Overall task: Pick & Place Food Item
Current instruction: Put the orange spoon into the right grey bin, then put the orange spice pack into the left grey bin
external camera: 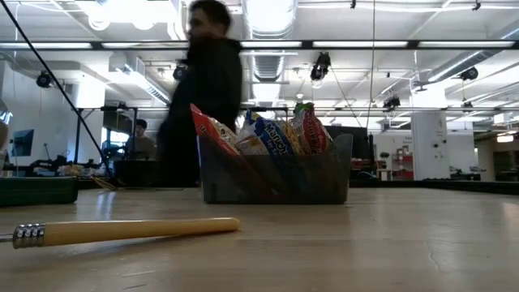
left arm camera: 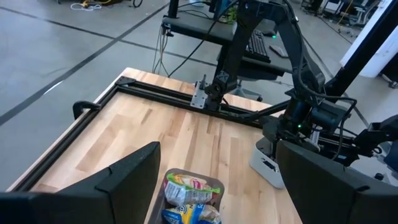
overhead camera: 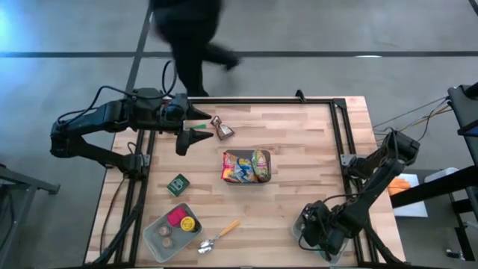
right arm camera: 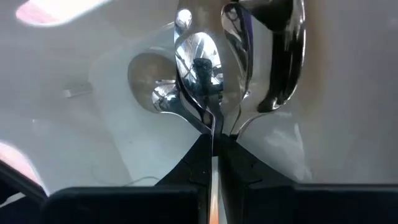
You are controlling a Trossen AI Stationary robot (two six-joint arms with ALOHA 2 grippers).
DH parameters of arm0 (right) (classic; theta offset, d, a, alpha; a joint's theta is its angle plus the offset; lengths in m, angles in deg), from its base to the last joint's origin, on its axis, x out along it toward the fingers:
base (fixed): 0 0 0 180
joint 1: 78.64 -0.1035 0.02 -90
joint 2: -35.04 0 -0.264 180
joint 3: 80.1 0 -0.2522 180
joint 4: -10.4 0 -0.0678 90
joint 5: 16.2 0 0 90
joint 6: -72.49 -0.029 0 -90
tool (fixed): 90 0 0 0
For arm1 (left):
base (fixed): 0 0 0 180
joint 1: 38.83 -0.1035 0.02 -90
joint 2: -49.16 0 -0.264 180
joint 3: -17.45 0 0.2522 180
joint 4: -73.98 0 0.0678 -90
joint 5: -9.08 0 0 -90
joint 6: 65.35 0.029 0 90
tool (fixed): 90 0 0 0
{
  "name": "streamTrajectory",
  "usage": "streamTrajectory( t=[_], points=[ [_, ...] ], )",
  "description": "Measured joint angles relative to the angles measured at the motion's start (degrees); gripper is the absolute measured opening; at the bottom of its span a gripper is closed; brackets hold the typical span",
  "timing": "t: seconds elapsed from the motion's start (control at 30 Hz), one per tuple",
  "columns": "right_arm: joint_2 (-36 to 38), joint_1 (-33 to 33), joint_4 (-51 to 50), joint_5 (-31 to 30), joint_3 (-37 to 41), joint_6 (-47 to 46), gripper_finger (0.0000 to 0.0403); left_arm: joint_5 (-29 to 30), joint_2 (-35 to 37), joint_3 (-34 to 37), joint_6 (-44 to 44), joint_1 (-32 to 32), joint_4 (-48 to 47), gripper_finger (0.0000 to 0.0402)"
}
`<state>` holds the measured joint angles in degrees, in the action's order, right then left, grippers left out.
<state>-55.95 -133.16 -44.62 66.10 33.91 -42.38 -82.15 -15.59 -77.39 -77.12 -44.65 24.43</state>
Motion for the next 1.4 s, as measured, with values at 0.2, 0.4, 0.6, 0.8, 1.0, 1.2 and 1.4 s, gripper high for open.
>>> streamTrajectory(
  t=[0.2,0.4,0.6,0.8,1.0,1.2,1.4],
  points=[
    [-0.99,0.02,-0.11,0.19,-0.07,-2.36,0.0009,0.0,0.0,0.0,-0.08,0.0,-0.23,0.0324],
    [-0.38,0.04,0.04,0.73,-0.1,-3.13,0.0058,0.0,0.0,0.0,-0.09,0.0,-0.48,0.0324],
    [-0.25,0.02,0.13,1.03,-1.02,-2.85,0.0155,0.02,-0.05,0.0,-0.1,0.0,-0.51,0.0324],
    [-0.25,0.04,-0.04,5.95,-2.78,-3.61,0.0227,0.16,-1.01,-0.02,-0.04,-0.77,0.35,0.0324],
    [-0.2,0.04,-3.15,5.61,-7.5,-3.23,0.0254,0.15,-3.07,0.0,0.09,-2.79,-0.04,0.0324],
    [-0.18,0.04,-17.43,-0.6,-16.92,-3.26,0.0256,0.15,-5.54,0.0,0.21,-4.24,-1.87,0.0324],
    [-0.14,0.04,-36.02,-11.4,-28.96,-3.25,0.0256,2.18,-9.41,0.0,0.51,-5.37,-8.28,0.0324]
  ],
)
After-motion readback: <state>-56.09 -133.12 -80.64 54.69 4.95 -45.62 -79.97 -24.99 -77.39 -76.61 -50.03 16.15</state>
